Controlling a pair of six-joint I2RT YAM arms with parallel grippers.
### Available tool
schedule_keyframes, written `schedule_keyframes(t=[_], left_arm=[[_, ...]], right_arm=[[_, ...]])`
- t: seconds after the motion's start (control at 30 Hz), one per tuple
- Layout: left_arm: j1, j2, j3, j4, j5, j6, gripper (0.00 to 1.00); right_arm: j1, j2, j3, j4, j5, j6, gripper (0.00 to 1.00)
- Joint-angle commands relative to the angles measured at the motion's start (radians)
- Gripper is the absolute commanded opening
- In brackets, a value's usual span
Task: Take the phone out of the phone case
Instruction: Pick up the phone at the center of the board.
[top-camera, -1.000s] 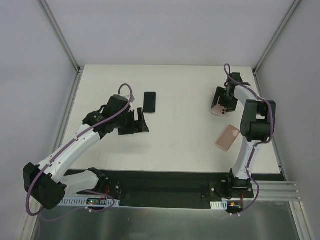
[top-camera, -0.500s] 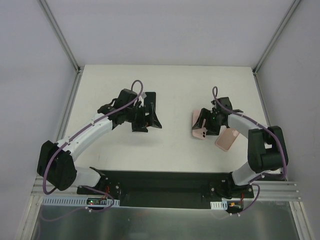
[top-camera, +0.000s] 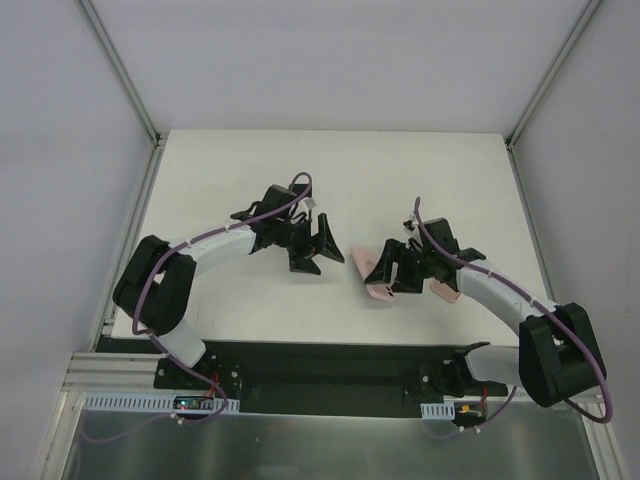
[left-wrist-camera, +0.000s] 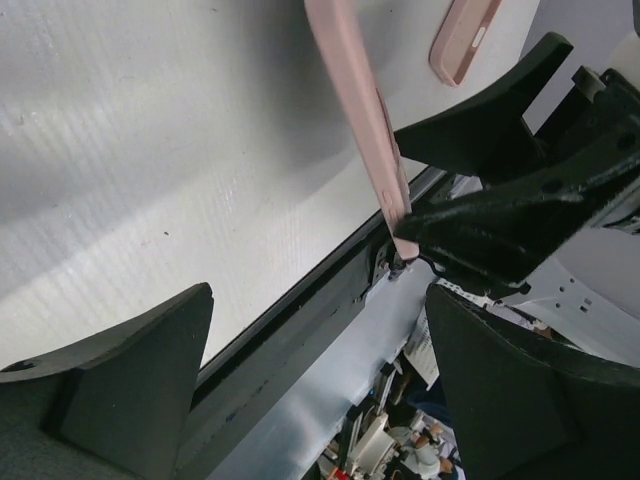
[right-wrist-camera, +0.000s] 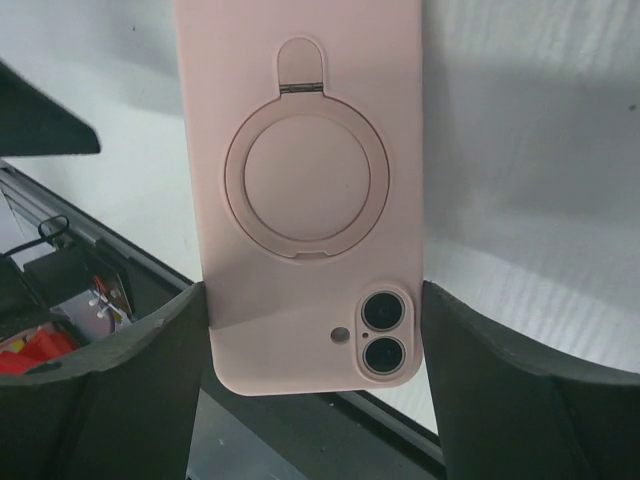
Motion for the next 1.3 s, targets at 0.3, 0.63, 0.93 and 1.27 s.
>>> schedule_keyframes(t=[0.3, 0.63, 0.93, 1.27], left_arm=[[-0.044, 0.184, -0.001, 0.275, 0.119, -0.151, 0.86], [-0.111, 0.291, 0.027, 0.412, 0.128, -0.266, 0.63], [-0.111, 0.242, -0.018, 0.423, 0.083, -0.315, 0.0], [-0.111, 0.17, 0.018, 0.234, -0.007, -0.314, 0.0]], right_arm=[[0.125, -0.051, 0.007, 0.094, -0.056, 0.057, 0.13], [0.179, -0.019, 0.041, 0.099, -0.008, 0.077, 0.13], [0.248, -0.119, 0.103, -0.091, 0.229, 0.024, 0.76], [0.622, -0.156, 0.272, -0.344, 0.873, -0.065, 0.98]])
